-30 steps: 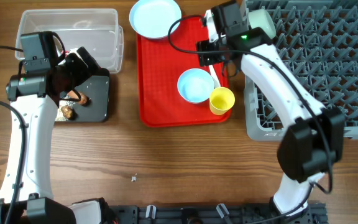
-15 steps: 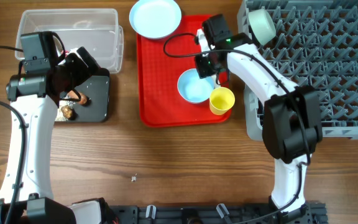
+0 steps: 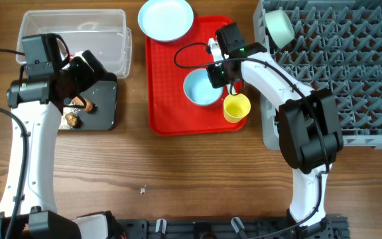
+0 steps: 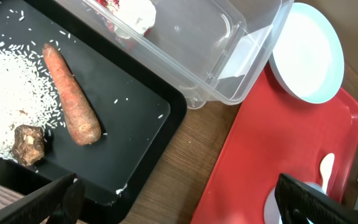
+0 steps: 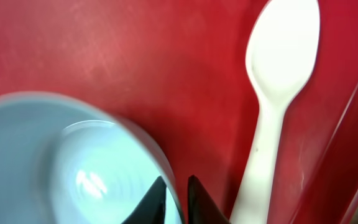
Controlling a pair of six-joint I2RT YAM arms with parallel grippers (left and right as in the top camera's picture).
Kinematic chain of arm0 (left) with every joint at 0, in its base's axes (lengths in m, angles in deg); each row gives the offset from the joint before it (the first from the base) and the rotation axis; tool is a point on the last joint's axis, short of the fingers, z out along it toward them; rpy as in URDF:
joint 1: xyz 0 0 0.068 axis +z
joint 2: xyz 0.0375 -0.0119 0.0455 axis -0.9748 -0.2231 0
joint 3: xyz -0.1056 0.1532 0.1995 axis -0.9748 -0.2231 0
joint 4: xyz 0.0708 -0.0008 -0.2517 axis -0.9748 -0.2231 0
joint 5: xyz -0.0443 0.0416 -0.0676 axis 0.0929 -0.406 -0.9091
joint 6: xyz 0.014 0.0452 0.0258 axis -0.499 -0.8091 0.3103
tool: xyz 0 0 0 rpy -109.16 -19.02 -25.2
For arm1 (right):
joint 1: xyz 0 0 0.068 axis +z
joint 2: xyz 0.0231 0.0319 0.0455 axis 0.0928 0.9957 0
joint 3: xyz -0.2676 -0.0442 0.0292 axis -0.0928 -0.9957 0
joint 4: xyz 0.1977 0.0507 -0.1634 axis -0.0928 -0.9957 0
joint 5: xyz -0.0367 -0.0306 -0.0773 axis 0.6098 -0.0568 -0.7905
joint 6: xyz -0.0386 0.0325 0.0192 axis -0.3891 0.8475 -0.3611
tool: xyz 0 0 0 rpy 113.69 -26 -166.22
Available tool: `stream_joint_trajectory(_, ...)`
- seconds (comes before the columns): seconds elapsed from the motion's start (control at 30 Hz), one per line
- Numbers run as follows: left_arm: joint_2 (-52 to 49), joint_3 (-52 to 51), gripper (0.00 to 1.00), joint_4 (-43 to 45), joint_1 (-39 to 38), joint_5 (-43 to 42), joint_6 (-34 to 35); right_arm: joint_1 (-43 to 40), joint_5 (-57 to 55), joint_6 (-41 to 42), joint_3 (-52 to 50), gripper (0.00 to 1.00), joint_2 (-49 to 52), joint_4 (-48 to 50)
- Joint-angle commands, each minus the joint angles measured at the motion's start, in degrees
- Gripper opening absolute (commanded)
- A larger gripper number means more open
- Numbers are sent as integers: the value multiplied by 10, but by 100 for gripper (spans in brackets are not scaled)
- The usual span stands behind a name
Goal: Sort waste into correct bins and load items into the dishwasher rack
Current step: 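Grasp the blue bowl rim with the right gripper, then carry the blue bowl into the rack and release it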
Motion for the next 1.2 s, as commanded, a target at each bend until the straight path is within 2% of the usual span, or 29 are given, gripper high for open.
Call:
stream_joint_trajectory(0.0, 2, 3, 100, 2, 5, 4, 1, -5, 6, -1, -3, 4, 9, 11)
stream_joint_trajectory(0.3, 2, 3, 100, 2, 5, 4, 1, -6, 4, 29, 26, 4, -17, 13)
stream_joint_trajectory(0.47, 2, 3, 100, 2, 5, 4, 1, -27, -38, 56, 42, 4, -108, 2)
stream_joint_trajectory(0.57, 2, 3, 100, 2, 5, 4, 1, -49, -110, 74, 42, 4, -168, 0)
stream_joint_trajectory(0.77, 2, 3, 100, 2, 5, 4, 1, -103, -384, 74, 42, 4, -259, 13)
stream_joint_trajectory(0.9, 2, 3, 100, 2, 5, 4, 1, -127, -555, -7, 40, 4, -262, 6)
stream_joint_trajectory(1.03, 2, 3, 100, 2, 5, 4, 1, -134, -698, -20, 29, 4, -246, 0)
stream_joint_trajectory(1.17, 2, 3, 100, 2, 5, 4, 1, -137, -744, -90, 28, 4, -219, 29)
